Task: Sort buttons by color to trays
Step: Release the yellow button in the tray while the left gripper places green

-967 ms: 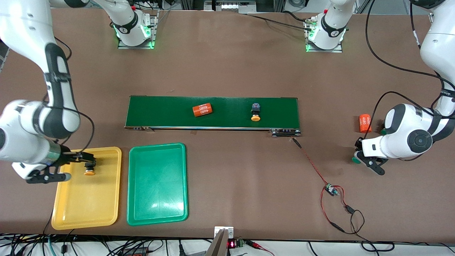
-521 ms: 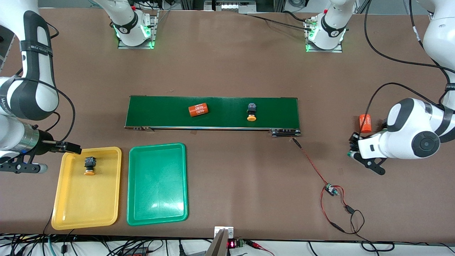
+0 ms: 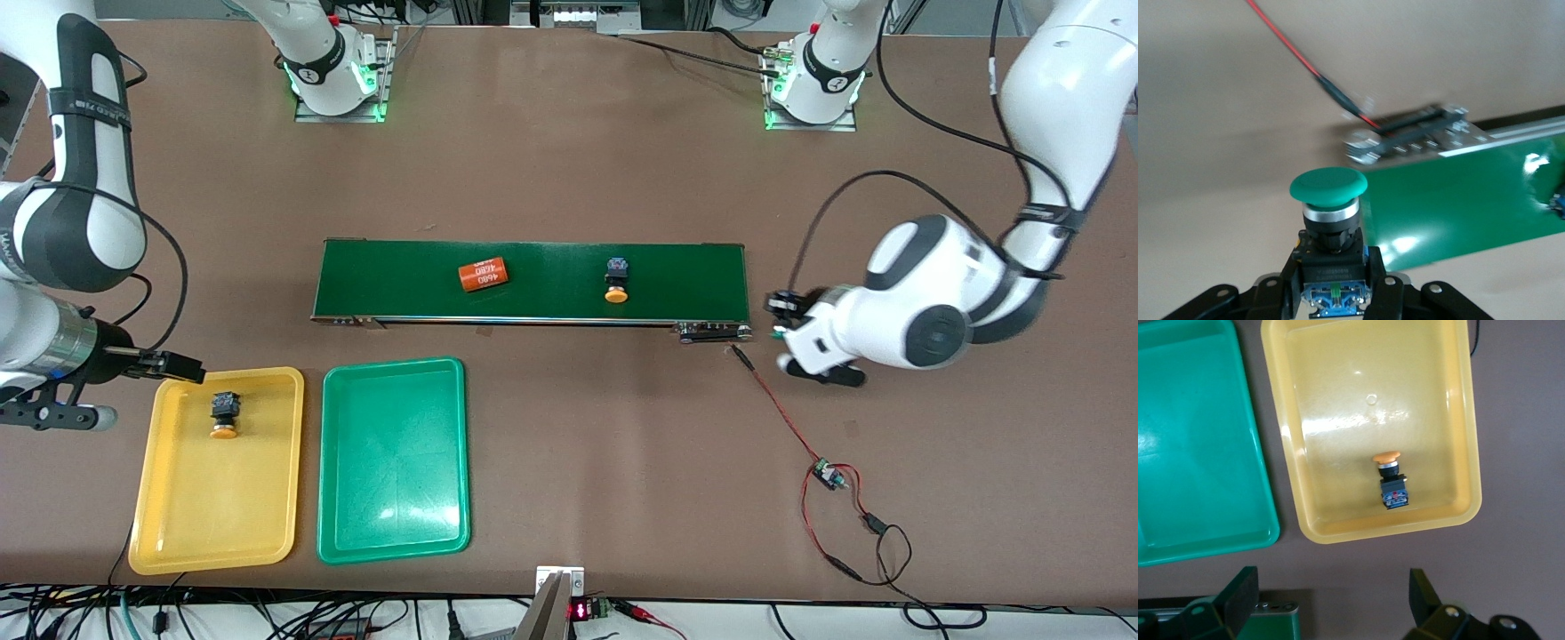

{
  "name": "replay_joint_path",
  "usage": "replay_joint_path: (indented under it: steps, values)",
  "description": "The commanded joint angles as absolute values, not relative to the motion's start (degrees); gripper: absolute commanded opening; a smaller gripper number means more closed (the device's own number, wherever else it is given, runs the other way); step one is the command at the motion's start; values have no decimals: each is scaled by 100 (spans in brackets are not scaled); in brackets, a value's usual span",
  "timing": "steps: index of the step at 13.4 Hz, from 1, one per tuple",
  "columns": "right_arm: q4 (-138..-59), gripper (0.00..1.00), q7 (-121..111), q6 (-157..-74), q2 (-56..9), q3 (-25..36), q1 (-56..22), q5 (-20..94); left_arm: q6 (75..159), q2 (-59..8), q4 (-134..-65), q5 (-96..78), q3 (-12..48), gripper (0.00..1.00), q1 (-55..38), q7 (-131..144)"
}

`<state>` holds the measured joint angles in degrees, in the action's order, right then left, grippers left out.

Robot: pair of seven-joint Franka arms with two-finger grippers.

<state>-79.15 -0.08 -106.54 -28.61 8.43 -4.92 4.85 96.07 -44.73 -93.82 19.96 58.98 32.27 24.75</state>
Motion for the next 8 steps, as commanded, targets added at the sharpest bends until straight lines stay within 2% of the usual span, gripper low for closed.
replay_joint_path:
  steps: [1, 5, 8]
  values:
    - [-8042, 100, 812, -10188, -2619, 818, -991, 413, 9712, -4447, -9606, 1863, 6038, 18, 3226, 2978]
    - [-8042, 100, 1099, -10195, -2610, 826, -1825, 405, 9975, -4447, -9843, 1863, 6038, 18, 3085, 3217]
    - [-8051, 100, 1632, -10195, -2733, 817, -2442, 457, 10571, -4421, -10335, 1863, 6047, 18, 3085, 3541]
